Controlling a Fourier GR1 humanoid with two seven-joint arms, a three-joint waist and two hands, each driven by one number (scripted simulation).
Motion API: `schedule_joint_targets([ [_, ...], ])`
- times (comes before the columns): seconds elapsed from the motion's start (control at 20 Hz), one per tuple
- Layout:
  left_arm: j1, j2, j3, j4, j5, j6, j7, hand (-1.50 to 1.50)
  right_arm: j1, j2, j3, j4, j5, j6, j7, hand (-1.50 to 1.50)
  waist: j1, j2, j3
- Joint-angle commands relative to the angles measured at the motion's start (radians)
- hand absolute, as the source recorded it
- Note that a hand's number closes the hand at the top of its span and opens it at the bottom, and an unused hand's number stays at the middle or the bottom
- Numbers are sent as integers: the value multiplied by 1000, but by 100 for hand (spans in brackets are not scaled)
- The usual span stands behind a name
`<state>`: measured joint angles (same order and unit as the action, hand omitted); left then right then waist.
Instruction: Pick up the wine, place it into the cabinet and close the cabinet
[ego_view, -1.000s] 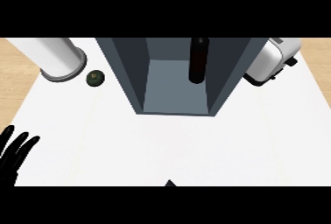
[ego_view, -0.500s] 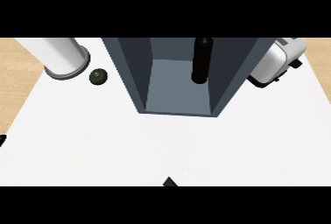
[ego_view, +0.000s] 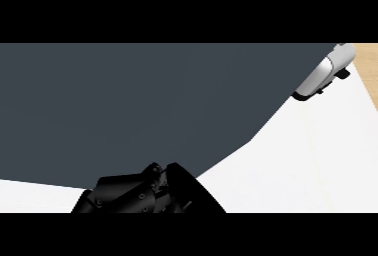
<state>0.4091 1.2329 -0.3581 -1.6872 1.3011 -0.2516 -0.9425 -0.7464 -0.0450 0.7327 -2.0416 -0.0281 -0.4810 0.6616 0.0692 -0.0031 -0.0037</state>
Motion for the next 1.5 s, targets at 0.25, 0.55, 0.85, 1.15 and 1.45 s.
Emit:
schedule_joint_targets([
  [0.25, 64, 1, 84, 85, -27, -155, -25, -150, -323, 44, -254, 417, -205, 82, -134, 150, 1, 9, 2],
  [0.55, 67, -10, 156, 77, 2, -159, 14, -150, -391, 18, -366, 599, -350, 321, -213, 150, -22, 10, 3],
  [0.85, 62, -14, 178, 69, -2, -162, 50, -150, -411, 44, -285, 721, -579, 650, -71, 150, -1, 16, 2],
  [1.15, 95, -54, 210, 149, -28, -249, 61, -150, -459, 45, -288, 936, -672, 842, -69, 150, -12, 10, 1],
  [1.45, 97, -96, 244, 117, -63, -218, 96, -150, -504, 45, -354, 1134, -762, 936, -156, 150, -15, 12, 2],
])
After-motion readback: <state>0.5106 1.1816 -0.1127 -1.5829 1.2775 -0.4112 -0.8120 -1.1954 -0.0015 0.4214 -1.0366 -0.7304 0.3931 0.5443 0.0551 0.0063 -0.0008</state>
